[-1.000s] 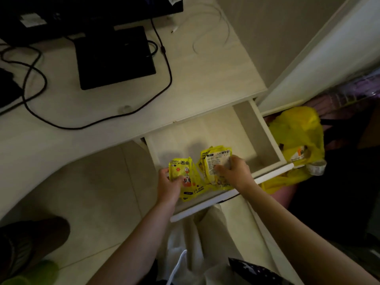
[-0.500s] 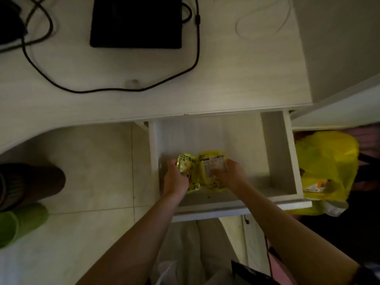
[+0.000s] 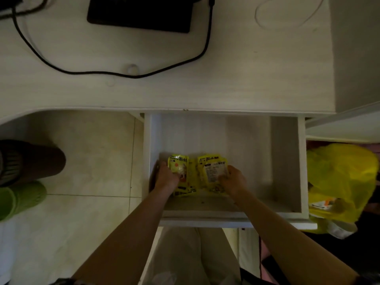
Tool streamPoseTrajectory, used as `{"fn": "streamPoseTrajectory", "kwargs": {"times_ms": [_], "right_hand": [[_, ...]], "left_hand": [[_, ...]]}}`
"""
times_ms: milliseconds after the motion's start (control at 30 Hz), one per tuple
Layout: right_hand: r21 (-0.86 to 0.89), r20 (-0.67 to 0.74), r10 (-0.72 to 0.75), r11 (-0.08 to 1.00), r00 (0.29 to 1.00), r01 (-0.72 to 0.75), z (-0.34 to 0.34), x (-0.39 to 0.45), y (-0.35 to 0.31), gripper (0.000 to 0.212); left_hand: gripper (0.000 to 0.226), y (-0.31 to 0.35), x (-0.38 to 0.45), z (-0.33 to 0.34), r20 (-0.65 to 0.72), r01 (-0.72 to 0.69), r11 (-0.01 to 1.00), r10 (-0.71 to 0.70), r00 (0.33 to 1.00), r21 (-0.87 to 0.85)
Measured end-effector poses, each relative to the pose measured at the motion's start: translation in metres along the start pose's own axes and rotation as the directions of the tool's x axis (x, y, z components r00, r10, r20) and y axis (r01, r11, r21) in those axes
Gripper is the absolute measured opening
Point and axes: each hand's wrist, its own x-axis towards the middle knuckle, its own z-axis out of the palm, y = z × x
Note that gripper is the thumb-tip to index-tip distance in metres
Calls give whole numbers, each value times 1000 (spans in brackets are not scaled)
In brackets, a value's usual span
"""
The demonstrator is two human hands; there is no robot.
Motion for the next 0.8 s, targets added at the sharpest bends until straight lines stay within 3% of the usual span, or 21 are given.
{"fn": "streamPoseTrajectory", "kwargs": {"times_ms": [133, 233, 400, 600, 733, 800], "right_hand": [[0, -39, -9, 1000, 999, 9, -2, 5, 4, 23], [-56, -59, -15, 998, 998, 12, -5, 5, 4, 25], [-238, 30, 16, 971, 999, -8, -12, 6, 4, 14], [-280, 34, 90, 957, 995, -77, -30, -7, 5, 33], [-264, 34, 49, 964, 998, -39, -44, -26, 1, 39], [-277, 26, 9, 961, 1000, -1, -52, -37, -5, 43]], "left_hand": [[25, -4, 3, 0, -25, -65, 995, 67, 997, 75], [25, -6, -1, 0, 9, -62, 996, 61, 998, 72], [25, -8, -11, -4, 41, -28, 995, 24, 999, 99], [14, -1, -34, -16, 44, -12, 990, 6, 999, 142], [42, 5, -56, -29, -1, -40, 996, 40, 999, 83], [44, 6, -70, -38, -34, -97, 995, 98, 995, 28]]}}
